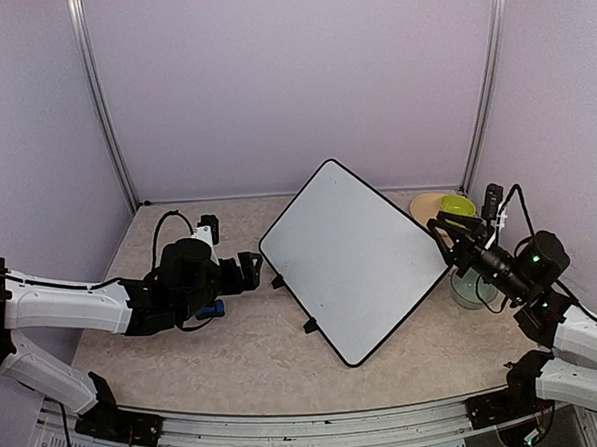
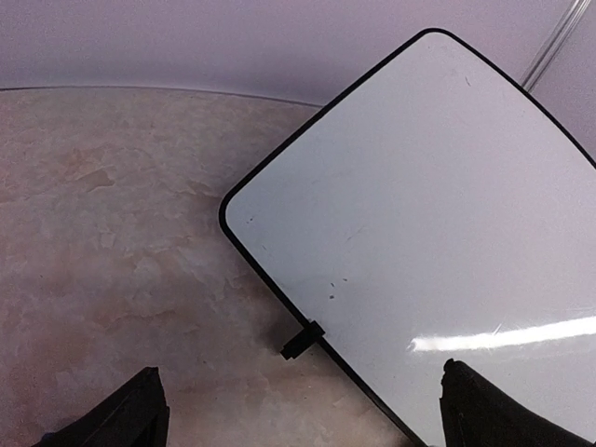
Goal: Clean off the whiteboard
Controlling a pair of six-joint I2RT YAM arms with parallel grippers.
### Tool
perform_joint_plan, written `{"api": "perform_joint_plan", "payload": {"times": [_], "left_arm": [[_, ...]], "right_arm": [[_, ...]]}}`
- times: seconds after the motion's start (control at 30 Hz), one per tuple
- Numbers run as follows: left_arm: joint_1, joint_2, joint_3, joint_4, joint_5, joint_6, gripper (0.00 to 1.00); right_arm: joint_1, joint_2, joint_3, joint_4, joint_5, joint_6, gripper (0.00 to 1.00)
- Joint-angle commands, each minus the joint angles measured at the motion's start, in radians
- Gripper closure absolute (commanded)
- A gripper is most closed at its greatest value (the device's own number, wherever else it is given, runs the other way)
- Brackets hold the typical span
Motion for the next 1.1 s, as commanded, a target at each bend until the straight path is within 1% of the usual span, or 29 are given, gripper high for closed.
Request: {"api": "perform_joint_plan", "payload": {"times": [0.0,0.23,0.3,0.37,0.47,0.53,0.6,0.7,0.77,0.97,1.07], "left_arm": [[0.008,0.02,0.003,0.051,0.044,0.005,0.01],[0.012,0.069,0.029,0.047,0.079,0.022,0.01],[0.027,0.088,0.037,0.053,0.119,0.032,0.01],[0.065,0.114,0.046,0.072,0.204,0.051,0.01],[0.14,0.172,0.069,0.108,0.395,0.109,0.01],[0.168,0.209,0.095,0.116,0.484,0.174,0.01],[0.176,0.252,0.148,0.09,0.551,0.272,0.01],[0.178,0.327,0.221,-0.005,0.575,0.379,0.04],[0.185,0.359,0.252,-0.04,0.585,0.416,0.06],[0.191,0.41,0.285,-0.088,0.612,0.465,0.19],[0.192,0.404,0.259,-0.077,0.605,0.469,0.22]], "right_arm": [[-0.001,-0.023,-0.024,0.02,0.007,-0.014,0.57],[0.0,-0.018,-0.015,0.017,0.015,-0.014,0.56],[-0.001,-0.018,0.0,0.004,0.015,-0.012,0.54],[-0.001,-0.026,0.029,-0.038,0.027,-0.009,0.5],[-0.001,-0.044,0.085,-0.142,0.063,-0.002,0.45],[-0.001,-0.064,0.113,-0.199,0.079,-0.002,0.43],[-0.001,-0.09,0.139,-0.266,0.095,-0.003,0.41],[-0.001,-0.137,0.19,-0.339,0.11,-0.01,0.39],[-0.001,-0.17,0.223,-0.383,0.117,-0.017,0.38],[-0.001,-0.208,0.29,-0.454,0.112,-0.037,0.36],[-0.001,-0.22,0.3,-0.469,0.106,-0.038,0.34]]}}
